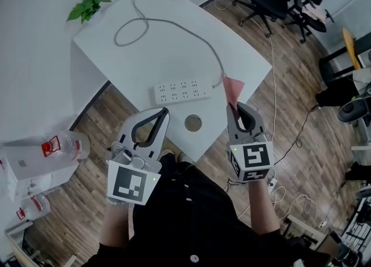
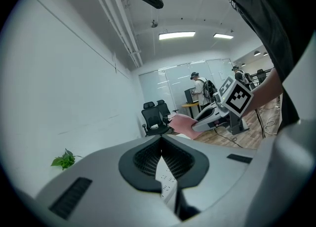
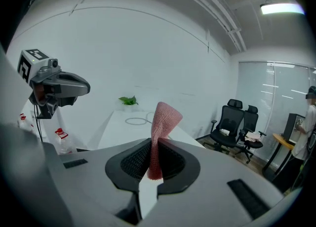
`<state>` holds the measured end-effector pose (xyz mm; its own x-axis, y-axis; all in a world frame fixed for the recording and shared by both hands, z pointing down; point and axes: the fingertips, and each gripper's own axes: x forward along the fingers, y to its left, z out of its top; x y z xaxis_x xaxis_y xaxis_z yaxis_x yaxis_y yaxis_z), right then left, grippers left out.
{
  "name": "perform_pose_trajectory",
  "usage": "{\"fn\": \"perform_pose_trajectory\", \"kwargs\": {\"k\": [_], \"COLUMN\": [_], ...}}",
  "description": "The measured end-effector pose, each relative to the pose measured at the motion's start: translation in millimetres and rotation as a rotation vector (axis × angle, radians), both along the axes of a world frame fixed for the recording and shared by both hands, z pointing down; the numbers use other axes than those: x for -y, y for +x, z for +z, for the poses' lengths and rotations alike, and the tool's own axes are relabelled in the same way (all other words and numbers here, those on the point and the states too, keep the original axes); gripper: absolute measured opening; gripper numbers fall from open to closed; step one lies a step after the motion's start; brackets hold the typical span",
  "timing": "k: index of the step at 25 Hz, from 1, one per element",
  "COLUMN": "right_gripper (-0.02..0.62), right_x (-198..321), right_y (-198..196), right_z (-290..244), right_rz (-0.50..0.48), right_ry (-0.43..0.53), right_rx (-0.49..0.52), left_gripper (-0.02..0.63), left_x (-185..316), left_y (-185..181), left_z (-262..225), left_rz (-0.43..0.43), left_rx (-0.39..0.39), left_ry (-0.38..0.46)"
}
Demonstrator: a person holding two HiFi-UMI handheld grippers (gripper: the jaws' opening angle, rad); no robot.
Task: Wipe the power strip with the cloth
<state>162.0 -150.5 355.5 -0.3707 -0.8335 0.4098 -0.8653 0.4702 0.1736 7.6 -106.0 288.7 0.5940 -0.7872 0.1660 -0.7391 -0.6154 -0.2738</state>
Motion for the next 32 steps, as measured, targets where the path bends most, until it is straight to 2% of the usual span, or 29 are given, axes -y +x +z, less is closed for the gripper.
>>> {"fn": "perform_pose_trajectory", "kwargs": {"k": [10, 32], "right_gripper": [0.049, 0.049], "right_x": [18, 54], "right_y": [6, 22], "right_z": [48, 164], "right_rz": [0.044, 0.15], "right_ry": [-0.08, -0.325], "right_rx": [-0.022, -0.014], "left_gripper": [0.014, 0.014], "left_x": [7, 14], "left_y": [-20, -46], "left_z": [4, 17], "left_rz": [-0.044, -0.114], "left_rx": [0.007, 0.026], "left_ry": [-0.017, -0.055]}}
